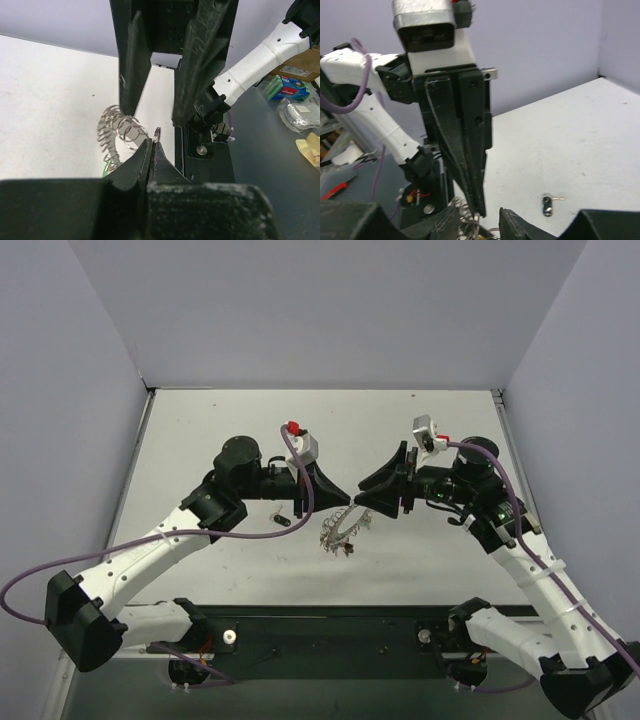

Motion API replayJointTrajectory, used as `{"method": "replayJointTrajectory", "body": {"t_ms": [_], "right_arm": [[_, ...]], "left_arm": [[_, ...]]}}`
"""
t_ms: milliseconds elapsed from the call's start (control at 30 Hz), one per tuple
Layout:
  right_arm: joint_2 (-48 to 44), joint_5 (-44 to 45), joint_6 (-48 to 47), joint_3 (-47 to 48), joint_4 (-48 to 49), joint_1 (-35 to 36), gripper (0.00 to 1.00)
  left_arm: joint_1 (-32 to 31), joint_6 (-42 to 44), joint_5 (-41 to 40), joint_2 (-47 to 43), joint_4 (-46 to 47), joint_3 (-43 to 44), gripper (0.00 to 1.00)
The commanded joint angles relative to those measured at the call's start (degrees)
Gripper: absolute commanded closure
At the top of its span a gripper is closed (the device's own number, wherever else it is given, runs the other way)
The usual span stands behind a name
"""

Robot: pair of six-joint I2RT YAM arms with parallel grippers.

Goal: Put the keys on the keyring

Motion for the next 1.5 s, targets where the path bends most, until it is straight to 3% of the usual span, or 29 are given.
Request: {"method": "replayJointTrajectory", "body": {"t_ms": [0,133,467,667,767,867,900,1000,1267,1400,1467], "right_arm": [[-3.5,9.8,-0.5,-0.7,4.6,-0.2,0.59],[-5.3,11.2,-0.3,-1.4,5.7,-0.2,0.47],[-3.5,10.4,-0.5,-2.8,5.4,-0.2,0.46],[0.7,12.1,-1.2,-3.6,0.3,-0.2,0.44],[3.0,13.4,-0.6,-5.0,-2.4,0.0,0.33],[4.8,14.9,0.5,-6.7,-2.6,0.0,0.28],[5.2,15.5,0.9,-7.1,-2.7,0.1,0.27],[7.2,17.4,2.3,-8.5,-2.5,0.2,0.27],[15.8,21.4,3.9,-9.4,-1.8,1.8,0.28],[20.4,26.9,3.7,-8.3,-2.8,4.1,0.33],[23.3,30.1,5.1,-6.8,-3.2,4.9,0.36]], "left_arm": [[-0.6,1.8,-3.8,-3.8,2.5,-0.2,1.00],[-0.7,2.6,-5.8,-4.9,1.1,-0.3,1.00],[-0.8,4.3,-10.5,-5.2,-2.6,-1.4,1.00],[-0.7,2.7,-21.8,-4.5,-6.0,-4.6,1.00],[-0.6,1.0,-27.2,-3.4,-7.4,-6.3,1.00],[0.1,-1.4,-30.6,-1.6,-10.9,-8.1,0.87],[0.8,-2.8,-31.2,-0.9,-11.6,-8.5,0.76],[2.6,-5.7,-30.8,1.3,-13.0,-11.2,0.54],[8.0,-11.2,-29.2,4.7,-13.5,-17.6,0.36],[8.2,-11.6,-30.1,6.0,-14.2,-18.0,0.33],[8.4,-11.9,-31.0,7.1,-14.9,-17.7,0.06]]}}
